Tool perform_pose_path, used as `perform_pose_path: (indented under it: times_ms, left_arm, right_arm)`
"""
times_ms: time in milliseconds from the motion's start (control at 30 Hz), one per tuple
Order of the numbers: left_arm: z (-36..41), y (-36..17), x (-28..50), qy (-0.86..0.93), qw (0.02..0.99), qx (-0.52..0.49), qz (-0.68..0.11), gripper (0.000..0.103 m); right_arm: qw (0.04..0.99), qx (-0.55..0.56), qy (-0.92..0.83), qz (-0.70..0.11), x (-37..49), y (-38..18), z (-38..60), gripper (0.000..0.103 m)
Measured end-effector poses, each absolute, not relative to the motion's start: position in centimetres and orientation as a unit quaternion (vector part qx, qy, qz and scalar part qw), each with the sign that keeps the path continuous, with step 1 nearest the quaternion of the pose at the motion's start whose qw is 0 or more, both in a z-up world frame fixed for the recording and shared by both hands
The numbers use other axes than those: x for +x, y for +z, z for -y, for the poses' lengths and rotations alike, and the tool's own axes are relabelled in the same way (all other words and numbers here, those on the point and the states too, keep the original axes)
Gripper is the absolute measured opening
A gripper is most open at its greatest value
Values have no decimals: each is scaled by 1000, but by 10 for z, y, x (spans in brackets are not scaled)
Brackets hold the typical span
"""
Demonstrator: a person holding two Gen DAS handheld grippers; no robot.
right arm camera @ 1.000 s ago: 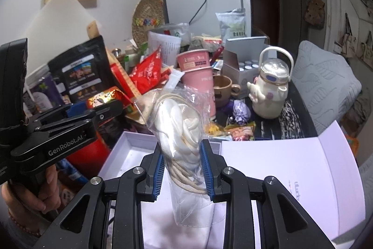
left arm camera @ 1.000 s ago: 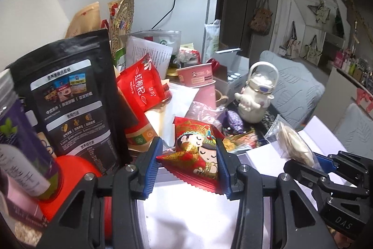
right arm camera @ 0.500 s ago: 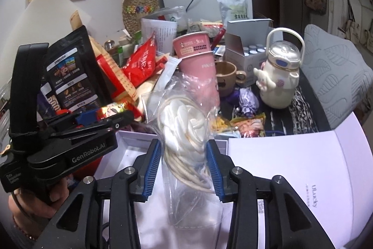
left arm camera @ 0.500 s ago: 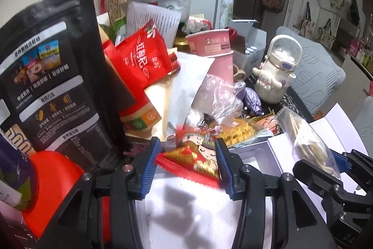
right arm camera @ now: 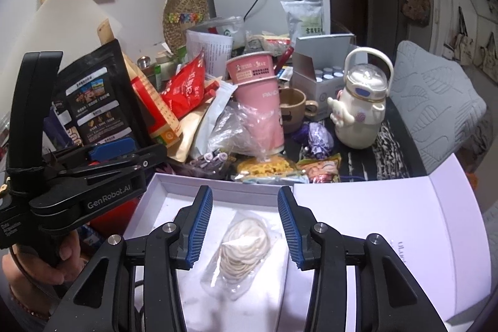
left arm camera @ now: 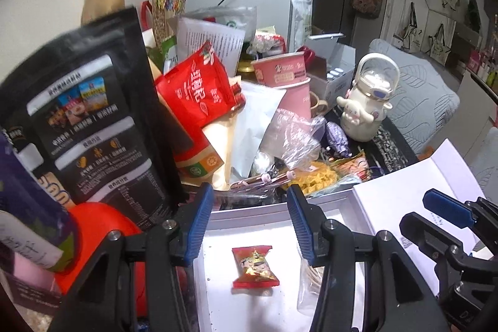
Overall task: Organize soft objects
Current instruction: 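Open the right tool over the box while the left tool drops the red packet, then withdraw both open tools from the box back over the table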
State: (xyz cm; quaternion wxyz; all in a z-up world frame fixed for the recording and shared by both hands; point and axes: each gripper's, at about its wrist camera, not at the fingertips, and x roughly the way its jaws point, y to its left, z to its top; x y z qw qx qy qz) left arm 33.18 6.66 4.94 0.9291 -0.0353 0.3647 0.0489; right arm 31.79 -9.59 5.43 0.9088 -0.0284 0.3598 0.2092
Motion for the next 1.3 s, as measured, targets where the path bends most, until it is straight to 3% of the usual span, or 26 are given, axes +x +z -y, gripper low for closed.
perform_pose_path:
  times_ms: [633, 867, 1100, 1133, 1167, 1233, 1300]
  left_arm:
    - [-42, 126, 262, 27, 955, -19, -294, 49]
    - [-32, 143, 230, 11, 960, -16, -278, 49]
    - [-21, 151, 198, -4, 963, -11, -268, 50]
    - [-20, 151, 193, -5, 964, -10, -267, 57]
    - [-19, 152, 188, -6, 964, -11, -265, 73]
    - [-19, 153, 174, -2, 968, -10, -250, 88]
    - [-17, 155, 163, 4, 971, -4, -238, 90]
  right_arm:
    - [934, -21, 200, -297, 257, 121, 116, 44]
    - [940, -19, 192, -280, 224, 135, 129, 52]
    - [950, -23, 177, -255, 185, 147, 142, 76]
    - [951, -23, 174, -253, 180, 148, 144, 78]
    - [952, -23, 172, -252, 176, 149, 145, 78]
    - [953, -22, 169, -250, 165, 150, 149, 82]
    - [955, -22, 163, -248, 156, 151, 153, 85]
